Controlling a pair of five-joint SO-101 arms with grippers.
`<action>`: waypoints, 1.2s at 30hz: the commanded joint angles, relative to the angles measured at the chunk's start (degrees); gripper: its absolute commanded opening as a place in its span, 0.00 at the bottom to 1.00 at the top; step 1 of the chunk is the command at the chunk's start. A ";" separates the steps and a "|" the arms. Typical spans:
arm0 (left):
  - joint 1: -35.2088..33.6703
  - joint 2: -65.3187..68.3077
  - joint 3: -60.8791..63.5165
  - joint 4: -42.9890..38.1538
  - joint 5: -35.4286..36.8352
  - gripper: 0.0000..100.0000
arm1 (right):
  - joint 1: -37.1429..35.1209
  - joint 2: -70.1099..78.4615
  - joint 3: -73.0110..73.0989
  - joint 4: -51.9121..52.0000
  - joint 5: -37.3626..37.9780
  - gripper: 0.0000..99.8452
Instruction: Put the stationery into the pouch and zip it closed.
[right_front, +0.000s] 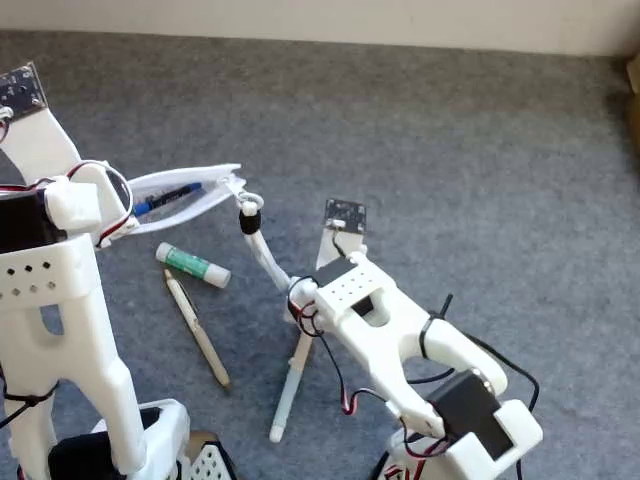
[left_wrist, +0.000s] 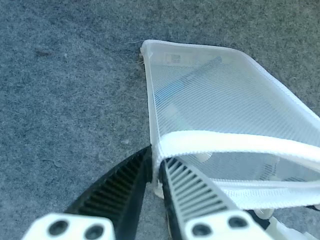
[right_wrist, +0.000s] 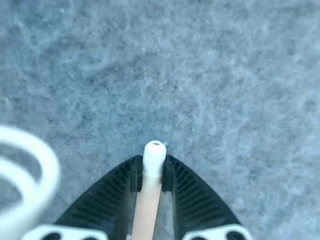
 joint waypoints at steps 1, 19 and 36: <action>-0.66 -0.48 0.04 -1.32 0.26 0.01 | 0.92 -6.29 -2.68 0.40 4.31 0.00; -0.48 -0.48 0.04 -1.32 0.26 0.01 | 0.92 -36.26 8.48 0.31 11.16 0.00; -0.48 -0.48 0.04 -1.32 0.26 0.01 | 0.57 -56.57 9.80 -1.10 13.10 0.00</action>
